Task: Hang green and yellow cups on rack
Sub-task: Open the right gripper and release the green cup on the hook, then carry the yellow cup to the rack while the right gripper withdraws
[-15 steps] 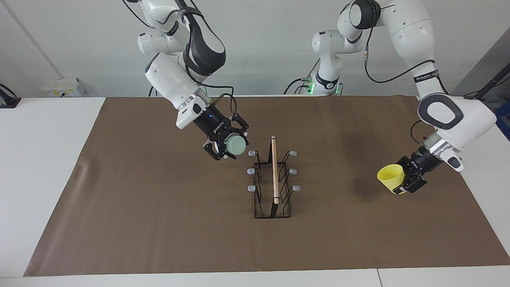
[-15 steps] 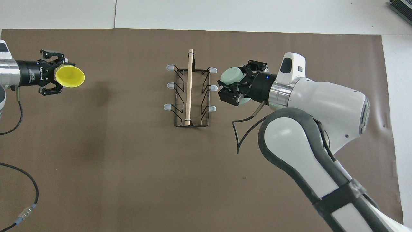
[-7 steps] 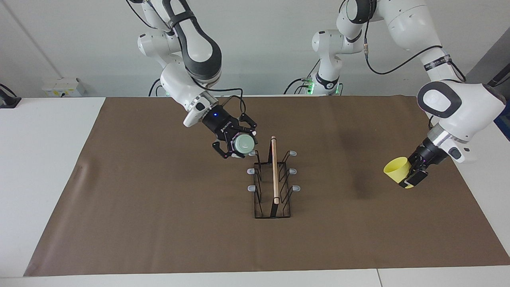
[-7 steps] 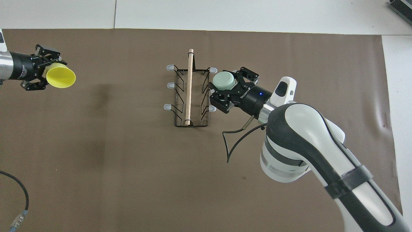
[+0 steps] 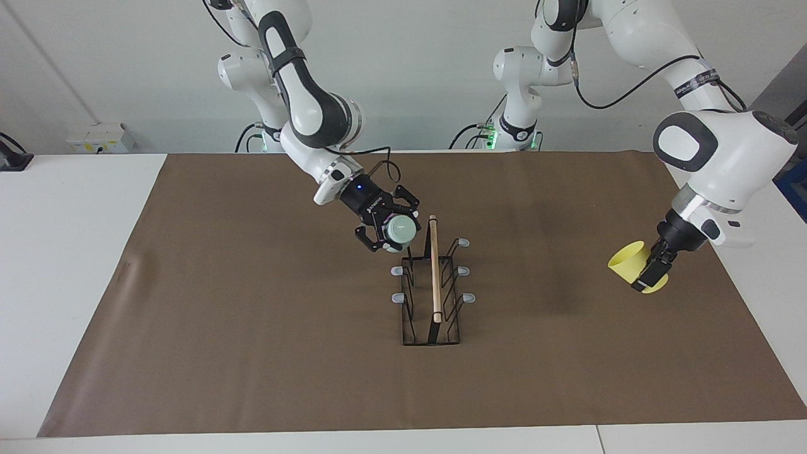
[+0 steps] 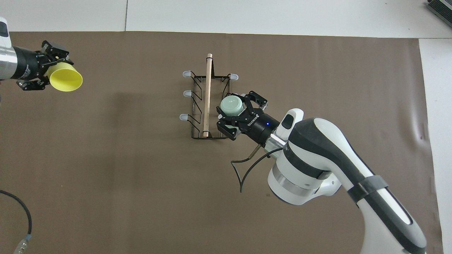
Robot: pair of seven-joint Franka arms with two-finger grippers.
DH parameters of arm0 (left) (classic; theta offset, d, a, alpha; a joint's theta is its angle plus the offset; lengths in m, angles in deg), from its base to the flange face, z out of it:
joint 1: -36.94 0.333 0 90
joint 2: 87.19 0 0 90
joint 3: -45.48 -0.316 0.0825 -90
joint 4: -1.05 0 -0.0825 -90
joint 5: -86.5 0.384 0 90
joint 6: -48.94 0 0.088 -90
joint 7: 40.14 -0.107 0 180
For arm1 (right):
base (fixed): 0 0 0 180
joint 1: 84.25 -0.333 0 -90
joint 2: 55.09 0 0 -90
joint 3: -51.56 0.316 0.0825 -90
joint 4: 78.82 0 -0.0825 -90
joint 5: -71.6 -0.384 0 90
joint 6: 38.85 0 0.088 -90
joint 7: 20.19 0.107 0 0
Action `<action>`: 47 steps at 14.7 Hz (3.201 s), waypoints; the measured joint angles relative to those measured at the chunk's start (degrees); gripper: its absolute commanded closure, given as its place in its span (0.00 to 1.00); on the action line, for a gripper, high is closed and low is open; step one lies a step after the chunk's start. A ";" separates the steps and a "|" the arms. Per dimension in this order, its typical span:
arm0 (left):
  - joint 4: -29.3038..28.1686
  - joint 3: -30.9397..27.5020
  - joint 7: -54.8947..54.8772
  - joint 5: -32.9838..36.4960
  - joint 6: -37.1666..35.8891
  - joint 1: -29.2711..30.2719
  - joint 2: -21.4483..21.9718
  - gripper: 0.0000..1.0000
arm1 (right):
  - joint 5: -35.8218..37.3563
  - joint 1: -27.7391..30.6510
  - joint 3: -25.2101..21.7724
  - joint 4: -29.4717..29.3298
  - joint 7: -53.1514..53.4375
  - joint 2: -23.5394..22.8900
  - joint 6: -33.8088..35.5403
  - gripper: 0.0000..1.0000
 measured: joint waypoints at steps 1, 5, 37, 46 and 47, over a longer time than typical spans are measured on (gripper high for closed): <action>0.01 -0.01 0.00 1.26 0.14 -0.18 0.17 1.00 | -0.60 -0.42 -0.01 0.00 -0.22 -0.10 0.00 1.00; 0.05 0.02 -0.01 4.25 2.03 -0.77 0.41 1.00 | -2.56 -1.12 -0.01 0.04 -1.55 -0.21 0.16 1.00; -3.56 -0.13 54.32 49.55 -11.72 -27.87 5.42 1.00 | 36.63 5.81 1.11 -0.30 -17.86 -0.83 -7.17 0.00; -6.19 -0.10 69.58 55.42 -22.50 -38.39 6.87 1.00 | 79.29 24.27 0.43 -1.17 -9.40 -0.71 22.03 0.00; -6.24 -0.10 71.68 55.66 -23.76 -39.86 6.64 1.00 | 84.50 27.00 0.41 -2.61 -6.50 -0.66 26.58 0.00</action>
